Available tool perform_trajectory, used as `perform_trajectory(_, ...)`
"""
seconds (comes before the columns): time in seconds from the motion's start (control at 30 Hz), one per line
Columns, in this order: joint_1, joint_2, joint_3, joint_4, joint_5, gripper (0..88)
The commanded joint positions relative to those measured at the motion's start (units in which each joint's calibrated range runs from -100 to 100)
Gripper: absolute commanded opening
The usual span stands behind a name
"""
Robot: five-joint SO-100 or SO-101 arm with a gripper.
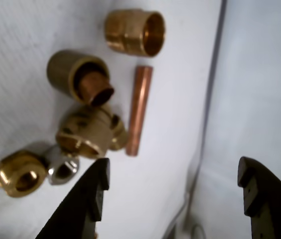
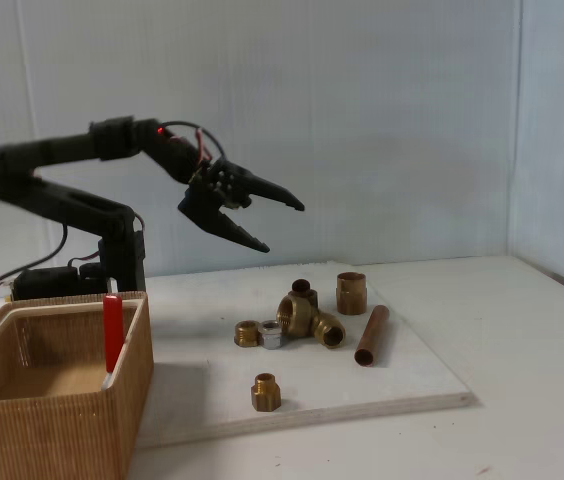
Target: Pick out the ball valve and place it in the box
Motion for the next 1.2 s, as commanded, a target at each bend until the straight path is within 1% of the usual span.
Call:
perform_trajectory(0.0,-0.6,-13.3,4.8,-0.8,-0.3,27.5)
perform_trajectory(0.17,-0.7,-30.4,12.3,4.9,-0.3,27.5)
perform_trajectory(0.4,-0.7,-28.7,15.4,5.4,-0.4,27.5)
perform_trajectory(0.5,-0.7,-29.3,18.4,4.8,-3.0,27.5)
perform_trajectory(0.6,-0.7,-29.4,22.4,0.5,-5.7,28.0)
perform_trajectory(0.7,-0.7,-29.4,26.5,-3.1,-6.5,28.1)
perform_trajectory(0.93,-0.9,-29.4,26.7,-1.4,-6.1,27.6)
perform_trajectory(1.0,-1.7,-29.4,26.7,-1.2,-4.9,27.4)
perform_trajectory(1.07,-2.9,-29.4,26.7,1.7,-3.7,27.2)
perform_trajectory(1.1,-3.7,-29.4,26.7,2.6,-3.5,26.2)
perform_trajectory(1.17,-4.8,-29.4,26.7,3.5,-3.3,20.6)
